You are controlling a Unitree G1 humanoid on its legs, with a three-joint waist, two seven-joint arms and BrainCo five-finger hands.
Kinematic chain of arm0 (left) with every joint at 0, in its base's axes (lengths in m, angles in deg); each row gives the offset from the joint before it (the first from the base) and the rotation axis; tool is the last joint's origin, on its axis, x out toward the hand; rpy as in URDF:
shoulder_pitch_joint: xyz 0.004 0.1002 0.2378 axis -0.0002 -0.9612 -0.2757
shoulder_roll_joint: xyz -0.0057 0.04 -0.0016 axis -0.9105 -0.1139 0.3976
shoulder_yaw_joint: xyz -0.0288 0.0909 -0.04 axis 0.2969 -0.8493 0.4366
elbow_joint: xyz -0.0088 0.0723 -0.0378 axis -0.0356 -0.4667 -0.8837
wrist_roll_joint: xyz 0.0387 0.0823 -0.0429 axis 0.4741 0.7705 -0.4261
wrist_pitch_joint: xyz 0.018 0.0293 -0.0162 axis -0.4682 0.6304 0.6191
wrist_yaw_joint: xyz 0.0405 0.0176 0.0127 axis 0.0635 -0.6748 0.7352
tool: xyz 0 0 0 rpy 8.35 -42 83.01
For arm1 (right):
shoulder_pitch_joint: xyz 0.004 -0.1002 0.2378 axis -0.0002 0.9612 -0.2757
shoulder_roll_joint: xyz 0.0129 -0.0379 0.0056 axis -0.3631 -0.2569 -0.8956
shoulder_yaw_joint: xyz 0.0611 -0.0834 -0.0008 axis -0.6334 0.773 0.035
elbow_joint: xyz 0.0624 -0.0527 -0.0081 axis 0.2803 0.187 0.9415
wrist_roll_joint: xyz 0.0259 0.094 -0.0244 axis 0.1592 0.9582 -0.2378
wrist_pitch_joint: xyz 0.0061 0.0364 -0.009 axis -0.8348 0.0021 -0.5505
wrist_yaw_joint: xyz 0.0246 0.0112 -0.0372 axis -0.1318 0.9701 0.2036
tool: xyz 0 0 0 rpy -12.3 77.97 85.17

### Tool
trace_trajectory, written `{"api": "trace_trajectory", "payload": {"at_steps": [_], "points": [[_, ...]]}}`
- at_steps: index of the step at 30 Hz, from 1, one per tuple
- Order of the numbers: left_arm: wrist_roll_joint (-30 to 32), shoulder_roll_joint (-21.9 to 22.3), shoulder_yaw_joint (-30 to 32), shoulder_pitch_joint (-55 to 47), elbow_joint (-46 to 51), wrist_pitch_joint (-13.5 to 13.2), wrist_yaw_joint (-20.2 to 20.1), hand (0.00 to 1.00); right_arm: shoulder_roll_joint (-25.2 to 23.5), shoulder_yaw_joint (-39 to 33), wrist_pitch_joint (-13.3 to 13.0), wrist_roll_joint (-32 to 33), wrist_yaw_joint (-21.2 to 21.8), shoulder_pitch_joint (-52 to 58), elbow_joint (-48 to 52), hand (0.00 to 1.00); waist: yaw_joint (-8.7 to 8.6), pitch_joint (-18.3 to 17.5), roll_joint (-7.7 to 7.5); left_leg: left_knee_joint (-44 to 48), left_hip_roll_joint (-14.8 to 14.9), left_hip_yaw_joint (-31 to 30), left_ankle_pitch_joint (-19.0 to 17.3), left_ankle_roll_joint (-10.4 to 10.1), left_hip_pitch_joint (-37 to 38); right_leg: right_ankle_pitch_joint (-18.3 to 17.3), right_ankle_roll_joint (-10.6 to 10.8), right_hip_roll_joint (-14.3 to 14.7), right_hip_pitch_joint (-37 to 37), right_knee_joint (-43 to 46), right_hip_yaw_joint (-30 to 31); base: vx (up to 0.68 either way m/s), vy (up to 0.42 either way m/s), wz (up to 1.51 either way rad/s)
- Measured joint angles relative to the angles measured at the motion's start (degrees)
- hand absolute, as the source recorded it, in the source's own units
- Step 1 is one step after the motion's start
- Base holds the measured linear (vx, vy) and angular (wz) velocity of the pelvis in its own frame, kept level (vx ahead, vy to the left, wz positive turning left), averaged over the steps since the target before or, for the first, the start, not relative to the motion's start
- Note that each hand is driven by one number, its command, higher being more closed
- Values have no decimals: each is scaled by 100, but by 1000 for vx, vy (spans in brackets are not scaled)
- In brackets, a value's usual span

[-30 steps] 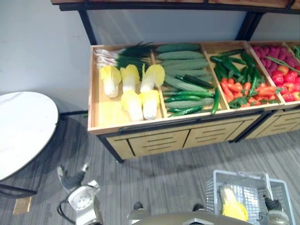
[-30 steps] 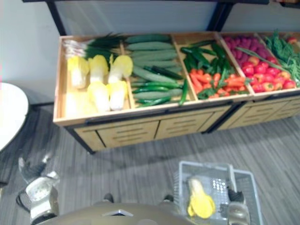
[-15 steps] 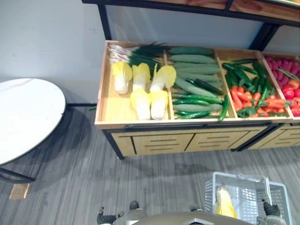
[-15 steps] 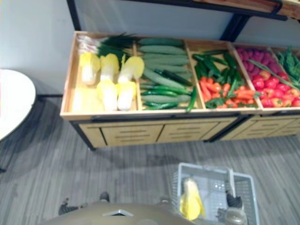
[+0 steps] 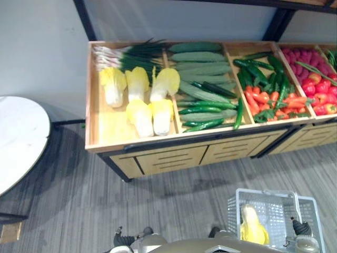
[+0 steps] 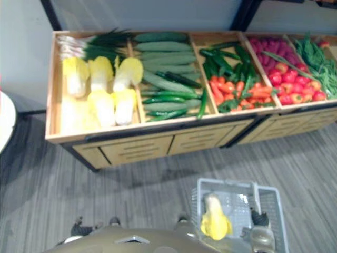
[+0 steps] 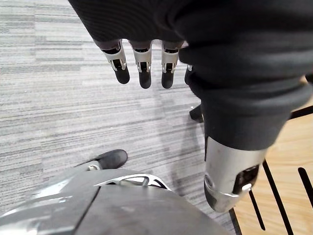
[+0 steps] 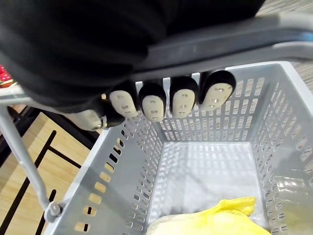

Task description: Pick vegetable in the basket

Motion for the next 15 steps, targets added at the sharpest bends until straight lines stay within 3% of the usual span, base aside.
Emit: {"api": "trace_trajectory", "payload": {"at_steps": [1,3,6,9,10,11,12,13,15], "points": [[3,4,-99,45,0,0,2,0,52,-5,0,4,-1,-21,31,100,-15,78,63,2,10,84,-40,-3,94,-56,-24,-26,-74,222,111,47,16,-45],[56,-45,-369,198,19,1,28,0,90,-26,-45,124,-35,-45,287,100,-78,279,53,74,-21,266,-123,-6,185,-297,-30,-173,-379,881,351,10,25,-47],[395,-232,-798,414,16,2,256,0,-156,16,-170,320,-3,-135,552,100,-131,545,6,324,21,767,-280,-31,198,-239,-151,-162,-992,1557,949,-40,21,-83],[450,-197,-888,639,17,12,309,0,-621,269,-284,400,8,-112,605,100,-192,713,91,415,68,1477,-410,-1,436,251,-418,29,-1064,1190,937,-75,41,-129],[450,-180,-897,729,25,8,292,0,-848,310,-281,453,1,-143,699,100,-247,755,111,549,76,1902,-526,140,446,739,-721,146,-1150,823,705,-133,40,-137],[450,-166,-878,725,36,-2,285,0,-900,321,-277,478,2,-201,689,100,-247,720,262,535,166,2124,-573,251,452,1028,-906,281,-1079,428,572,-209,20,-200],[448,-105,-708,739,99,-53,285,0,-956,313,-225,515,-17,-355,656,100,-240,812,284,483,183,2722,-605,252,583,536,-1278,197,-1103,805,-371,-234,3,-183],[440,-113,-596,781,155,-53,284,0,-919,271,-185,522,-16,-342,627,100,-293,823,278,588,137,3046,-657,303,610,-460,-1286,-160,-1192,2054,-1348,-215,-8,-167],[423,-94,-480,759,175,-26,285,0,-798,183,-106,570,-19,-348,344,100,-283,807,227,813,170,3522,-733,325,714,-1158,-1404,-474,-991,2947,-2189,-117,-25,-133]]}}
